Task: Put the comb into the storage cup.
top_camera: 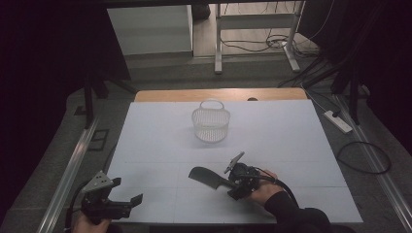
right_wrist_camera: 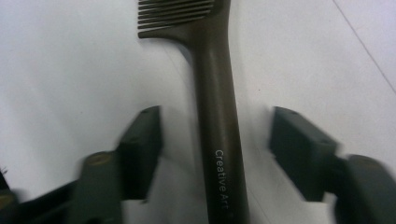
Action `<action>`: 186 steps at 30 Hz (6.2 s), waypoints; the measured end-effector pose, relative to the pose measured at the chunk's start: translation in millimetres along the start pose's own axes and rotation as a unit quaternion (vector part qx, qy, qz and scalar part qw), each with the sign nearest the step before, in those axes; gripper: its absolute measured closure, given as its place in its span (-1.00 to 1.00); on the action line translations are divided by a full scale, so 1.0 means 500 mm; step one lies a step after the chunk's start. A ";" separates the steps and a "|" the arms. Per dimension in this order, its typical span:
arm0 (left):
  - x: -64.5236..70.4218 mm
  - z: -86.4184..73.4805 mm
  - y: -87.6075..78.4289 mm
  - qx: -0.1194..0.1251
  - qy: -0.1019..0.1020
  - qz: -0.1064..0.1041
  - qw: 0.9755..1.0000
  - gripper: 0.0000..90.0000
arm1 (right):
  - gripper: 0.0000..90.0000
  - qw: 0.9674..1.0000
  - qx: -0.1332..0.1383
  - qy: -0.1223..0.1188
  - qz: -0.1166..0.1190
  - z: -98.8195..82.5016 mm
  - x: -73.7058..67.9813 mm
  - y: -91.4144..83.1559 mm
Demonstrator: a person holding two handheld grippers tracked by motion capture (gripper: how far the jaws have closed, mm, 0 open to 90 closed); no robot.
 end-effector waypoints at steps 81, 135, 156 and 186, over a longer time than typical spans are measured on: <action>0.034 0.207 0.116 0.054 -0.011 -0.148 0.987 -1.00 | 0.60 0.976 0.211 0.020 -0.048 -0.023 0.020 -0.146; 0.073 0.285 0.212 0.021 -0.034 -0.274 0.961 -0.92 | 0.60 0.956 0.282 -0.073 -0.027 -0.001 -0.051 -0.147; 0.060 0.279 0.210 0.006 -0.103 -0.349 0.931 0.76 | 0.60 0.955 0.280 -0.091 -0.037 0.000 -0.053 -0.144; 0.065 0.285 0.202 0.022 -0.130 -0.355 0.925 0.87 | 0.11 0.960 0.266 -0.075 -0.039 0.000 -0.046 -0.126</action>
Point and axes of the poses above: each handheld gripper's, and its own axes: y roughly forward along the jaws, z roughly out of its top, x roughly to its right, the point moved 3 cm from there along y, roughly forward along the jaws, and after that the axes turned 1 degree about -z, right-handed, at the moved point
